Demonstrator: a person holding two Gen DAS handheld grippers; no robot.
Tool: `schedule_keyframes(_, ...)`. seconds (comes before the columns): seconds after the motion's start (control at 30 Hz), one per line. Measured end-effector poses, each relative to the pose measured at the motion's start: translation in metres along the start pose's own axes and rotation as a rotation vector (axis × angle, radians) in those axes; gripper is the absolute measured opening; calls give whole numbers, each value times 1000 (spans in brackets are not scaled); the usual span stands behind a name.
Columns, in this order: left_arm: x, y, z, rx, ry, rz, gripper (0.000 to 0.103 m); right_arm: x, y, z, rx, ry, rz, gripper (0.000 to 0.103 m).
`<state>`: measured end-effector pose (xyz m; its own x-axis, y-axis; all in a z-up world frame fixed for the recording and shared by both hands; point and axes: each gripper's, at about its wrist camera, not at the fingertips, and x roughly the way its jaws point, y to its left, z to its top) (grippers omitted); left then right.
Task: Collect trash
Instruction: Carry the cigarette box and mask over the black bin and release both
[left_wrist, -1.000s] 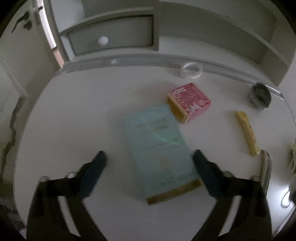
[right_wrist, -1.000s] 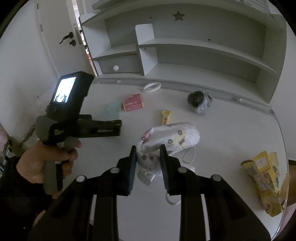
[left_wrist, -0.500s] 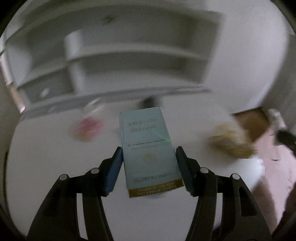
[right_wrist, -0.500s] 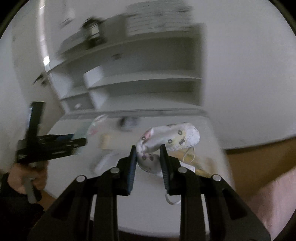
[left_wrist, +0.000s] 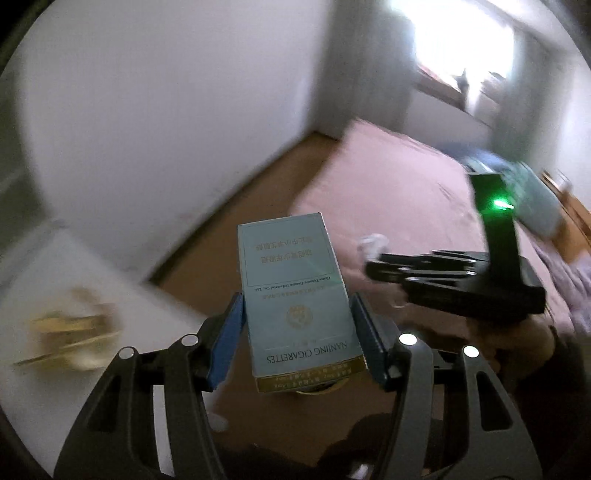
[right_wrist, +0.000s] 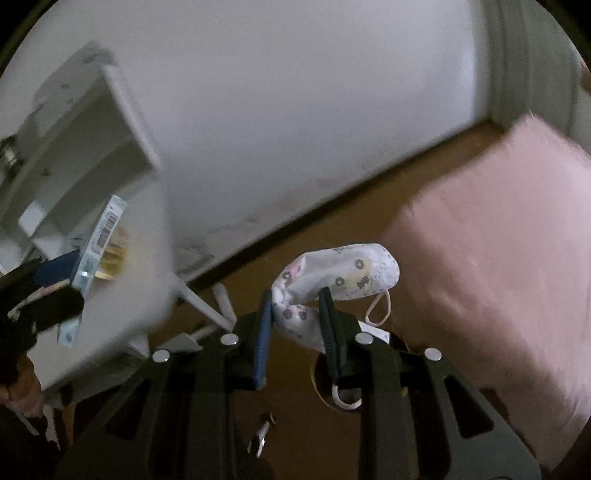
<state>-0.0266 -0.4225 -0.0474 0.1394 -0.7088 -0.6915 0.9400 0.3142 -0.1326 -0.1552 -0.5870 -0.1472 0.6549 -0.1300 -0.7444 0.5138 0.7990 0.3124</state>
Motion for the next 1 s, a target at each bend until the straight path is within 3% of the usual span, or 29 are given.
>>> schedule_keyframes(0.17, 87, -19, -22, 50, 133, -113, 57, 54, -62, -43, 112, 142, 1, 25)
schedule_keyframes(0.3, 151, -20, -45, 68, 265, -105, 57, 100, -93, -69, 184, 259, 25, 25)
schedule_keyframes(0.43, 202, -16, -63, 19, 382, -98, 57, 138, -112, -83, 242, 341, 48, 25)
schedule_keyframes(0.6, 239, 2, -76, -1, 445, -70, 57, 156, -117, -82, 247, 366, 58, 25)
schedule_keyframes(0.8, 259, 7, -67, -25, 450, -72, 58, 163, -117, -71, 242, 355, 61, 26)
schedule_keyframes(0.87, 258, 8, -63, -27, 451, -69, 59, 161, -118, -66, 250, 347, 65, 36)
schedule_keyframes(0.93, 257, 4, -57, -35, 447, -49, 63, 158, -117, -60, 259, 327, 68, 63)
schedule_keyframes(1.0, 259, 2, -53, -46, 438, -58, 69, 153, -116, -56, 261, 310, 73, 66)
